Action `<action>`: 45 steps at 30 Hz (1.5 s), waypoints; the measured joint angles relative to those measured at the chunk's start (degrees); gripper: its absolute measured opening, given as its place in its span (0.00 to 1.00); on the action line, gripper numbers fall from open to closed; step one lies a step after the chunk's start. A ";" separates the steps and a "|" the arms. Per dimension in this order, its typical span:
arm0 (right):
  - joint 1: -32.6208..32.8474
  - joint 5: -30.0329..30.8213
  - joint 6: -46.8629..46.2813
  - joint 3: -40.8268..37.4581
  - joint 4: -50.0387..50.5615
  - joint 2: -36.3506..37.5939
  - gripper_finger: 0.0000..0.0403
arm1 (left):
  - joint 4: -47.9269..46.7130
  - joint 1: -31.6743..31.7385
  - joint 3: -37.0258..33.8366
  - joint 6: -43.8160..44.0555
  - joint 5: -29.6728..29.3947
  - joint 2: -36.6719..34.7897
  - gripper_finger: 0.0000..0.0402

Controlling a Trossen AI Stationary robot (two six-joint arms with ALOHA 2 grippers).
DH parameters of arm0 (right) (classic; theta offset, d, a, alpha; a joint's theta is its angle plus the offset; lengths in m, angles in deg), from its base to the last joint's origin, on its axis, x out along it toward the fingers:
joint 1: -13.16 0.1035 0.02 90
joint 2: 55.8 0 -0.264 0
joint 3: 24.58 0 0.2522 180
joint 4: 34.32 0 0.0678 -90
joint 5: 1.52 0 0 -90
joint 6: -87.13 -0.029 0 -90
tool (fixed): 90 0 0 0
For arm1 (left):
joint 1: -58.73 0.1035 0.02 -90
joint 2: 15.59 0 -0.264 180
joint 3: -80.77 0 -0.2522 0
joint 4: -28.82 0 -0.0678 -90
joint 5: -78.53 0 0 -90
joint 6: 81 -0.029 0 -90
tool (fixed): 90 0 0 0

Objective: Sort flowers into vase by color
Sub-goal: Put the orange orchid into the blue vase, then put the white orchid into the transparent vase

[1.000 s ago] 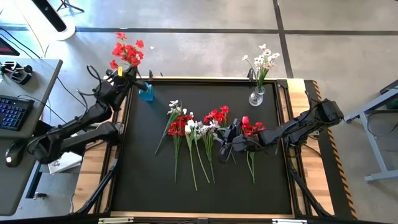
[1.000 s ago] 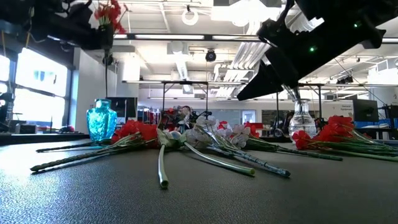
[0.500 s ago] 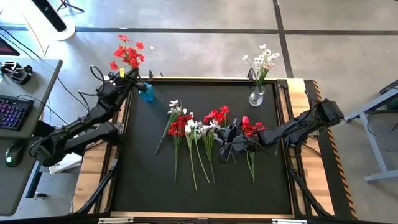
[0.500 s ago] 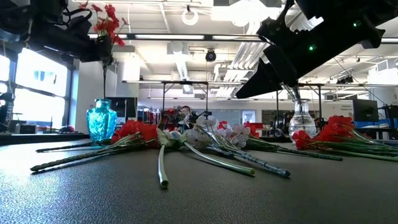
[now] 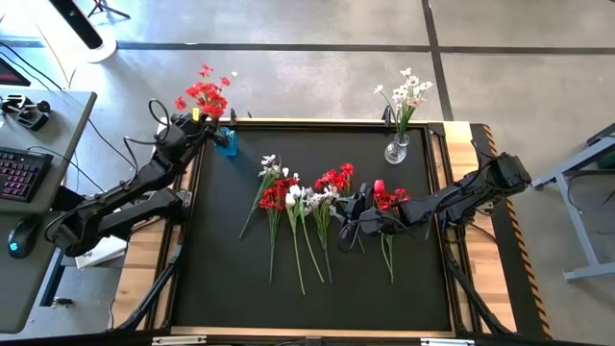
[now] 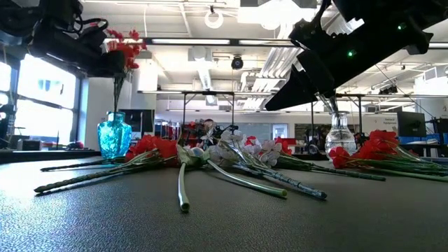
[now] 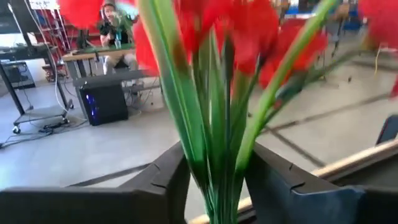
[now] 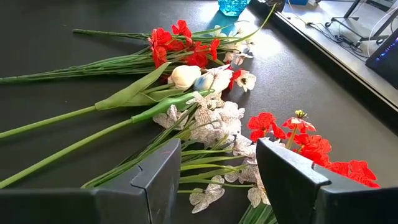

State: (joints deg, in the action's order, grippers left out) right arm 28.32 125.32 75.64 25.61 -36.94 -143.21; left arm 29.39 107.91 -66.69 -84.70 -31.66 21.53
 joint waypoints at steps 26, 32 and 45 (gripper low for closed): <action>-0.04 -0.71 0.02 0.02 -0.24 0.02 0.51 | -67.16 -0.12 32.38 17.65 -4.45 6.14 0.58; -0.04 -2.05 -0.14 0.02 1.38 0.19 0.51 | -73.57 -2.70 37.06 21.47 -0.68 7.50 0.58; -0.17 -12.71 -15.77 13.17 34.02 2.36 0.51 | -71.32 -38.72 37.10 35.61 -5.59 8.80 0.55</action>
State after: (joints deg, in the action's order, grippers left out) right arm 28.15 112.61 59.87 38.78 -2.92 -140.85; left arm -41.93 69.18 -29.59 -49.09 -37.25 30.33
